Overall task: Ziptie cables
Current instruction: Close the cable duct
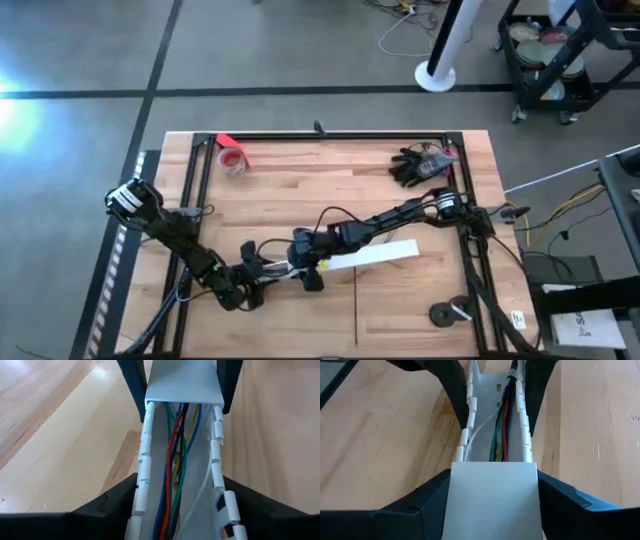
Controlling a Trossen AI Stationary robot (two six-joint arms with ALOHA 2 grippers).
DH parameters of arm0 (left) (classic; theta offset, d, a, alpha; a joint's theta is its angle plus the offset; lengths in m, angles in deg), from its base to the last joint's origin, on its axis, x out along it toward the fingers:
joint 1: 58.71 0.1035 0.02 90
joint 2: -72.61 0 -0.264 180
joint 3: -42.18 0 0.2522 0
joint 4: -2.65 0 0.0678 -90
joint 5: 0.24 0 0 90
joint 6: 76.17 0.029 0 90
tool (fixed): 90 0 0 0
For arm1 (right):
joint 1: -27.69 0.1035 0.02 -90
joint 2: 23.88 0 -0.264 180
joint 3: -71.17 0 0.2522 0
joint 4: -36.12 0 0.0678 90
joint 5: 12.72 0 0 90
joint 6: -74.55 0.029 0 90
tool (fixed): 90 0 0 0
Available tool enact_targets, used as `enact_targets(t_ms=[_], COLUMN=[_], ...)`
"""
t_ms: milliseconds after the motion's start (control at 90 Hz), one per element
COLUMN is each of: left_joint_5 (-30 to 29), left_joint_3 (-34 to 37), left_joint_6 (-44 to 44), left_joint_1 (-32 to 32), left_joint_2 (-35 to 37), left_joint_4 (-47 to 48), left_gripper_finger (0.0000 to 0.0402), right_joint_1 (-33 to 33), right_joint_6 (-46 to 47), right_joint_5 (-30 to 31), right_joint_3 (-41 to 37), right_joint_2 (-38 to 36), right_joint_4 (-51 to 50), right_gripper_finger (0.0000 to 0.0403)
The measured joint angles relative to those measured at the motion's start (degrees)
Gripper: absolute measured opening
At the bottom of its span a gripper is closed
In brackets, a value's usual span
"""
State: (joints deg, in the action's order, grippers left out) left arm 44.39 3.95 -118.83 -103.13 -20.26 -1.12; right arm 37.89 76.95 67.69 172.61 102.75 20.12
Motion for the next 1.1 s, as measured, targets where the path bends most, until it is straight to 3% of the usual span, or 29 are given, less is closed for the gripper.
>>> enact_targets(t_ms=[311, 467, 1100], left_joint_5=[-0.17, -0.14, 0.84], left_joint_3=[0.11, 0.17, 0.21], left_joint_6=[-0.45, -0.68, -0.84], left_joint_1=[0.11, 0.11, 0.11], left_joint_2=[0.04, 0.08, 0.08], left_joint_4=[0.22, 0.40, 0.41], left_gripper_finger=[0.0224, 0.0221, 0.0221], right_joint_1=[0.30, 0.33, 0.75], right_joint_6=[-2.49, -2.49, -2.66], right_joint_5=[3.59, 6.48, 8.06], right_joint_3=[0.21, 0.85, 2.58], right_joint_2=[-1.68, -1.77, -2.14], right_joint_4=[-5.00, -8.65, -8.09], right_gripper_finger=[0.0298, 0.0308, 0.0229])
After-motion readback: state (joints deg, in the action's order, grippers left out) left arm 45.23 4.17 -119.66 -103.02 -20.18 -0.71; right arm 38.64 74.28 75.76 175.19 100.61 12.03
